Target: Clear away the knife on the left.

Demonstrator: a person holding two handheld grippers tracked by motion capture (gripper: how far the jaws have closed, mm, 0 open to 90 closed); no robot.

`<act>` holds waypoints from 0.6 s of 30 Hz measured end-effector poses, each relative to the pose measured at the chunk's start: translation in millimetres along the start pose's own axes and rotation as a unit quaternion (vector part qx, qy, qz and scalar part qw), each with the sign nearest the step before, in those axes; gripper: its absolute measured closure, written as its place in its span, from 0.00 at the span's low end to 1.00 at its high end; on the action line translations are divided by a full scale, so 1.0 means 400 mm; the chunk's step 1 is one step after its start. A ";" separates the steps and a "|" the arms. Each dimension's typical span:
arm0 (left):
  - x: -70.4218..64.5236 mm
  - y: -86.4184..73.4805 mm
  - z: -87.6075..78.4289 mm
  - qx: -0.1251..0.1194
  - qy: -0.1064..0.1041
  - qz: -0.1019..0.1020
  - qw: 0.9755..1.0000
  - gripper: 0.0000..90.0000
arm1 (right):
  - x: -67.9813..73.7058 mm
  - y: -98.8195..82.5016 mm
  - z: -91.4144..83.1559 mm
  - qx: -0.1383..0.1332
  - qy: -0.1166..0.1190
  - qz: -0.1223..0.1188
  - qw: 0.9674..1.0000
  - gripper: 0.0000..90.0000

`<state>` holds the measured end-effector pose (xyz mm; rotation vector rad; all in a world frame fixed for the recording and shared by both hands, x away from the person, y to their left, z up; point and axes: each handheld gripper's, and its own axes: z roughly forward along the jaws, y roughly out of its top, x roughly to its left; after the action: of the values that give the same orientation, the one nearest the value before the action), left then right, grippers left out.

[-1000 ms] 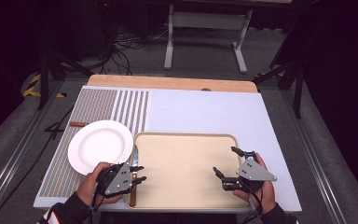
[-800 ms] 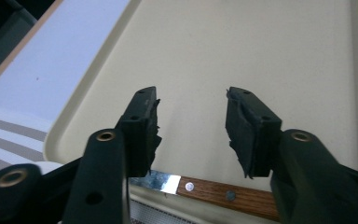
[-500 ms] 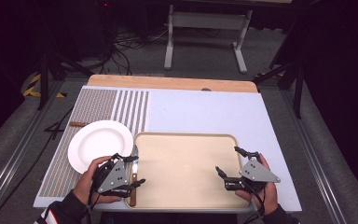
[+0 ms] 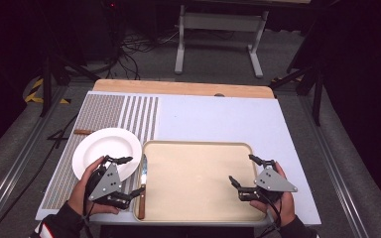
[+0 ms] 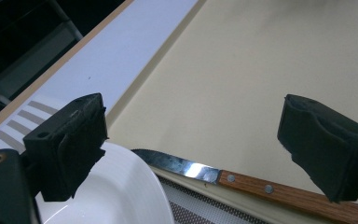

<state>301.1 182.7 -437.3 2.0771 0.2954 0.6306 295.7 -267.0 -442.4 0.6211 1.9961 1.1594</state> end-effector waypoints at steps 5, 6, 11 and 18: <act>0.007 -0.007 -0.014 -0.002 0.010 -0.005 1.000 0.09 | -0.001 0.004 0.003 -0.004 0.004 -0.002 1.000 0.13; 0.010 -0.010 -0.018 -0.002 0.010 -0.008 1.000 0.09 | -0.001 0.005 0.003 -0.004 0.004 -0.002 1.000 0.13; 0.021 -0.027 -0.042 -0.004 0.022 -0.020 1.000 0.09 | -0.005 0.010 0.013 -0.006 0.008 -0.002 1.000 0.13; 0.036 -0.049 -0.076 -0.005 0.037 -0.036 0.999 0.09 | -0.002 0.014 0.025 -0.006 0.016 -0.007 1.000 0.12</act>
<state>297.4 221.5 -435.4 2.0264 0.4061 0.6656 304.2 -259.5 -440.4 0.5835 2.0153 1.1793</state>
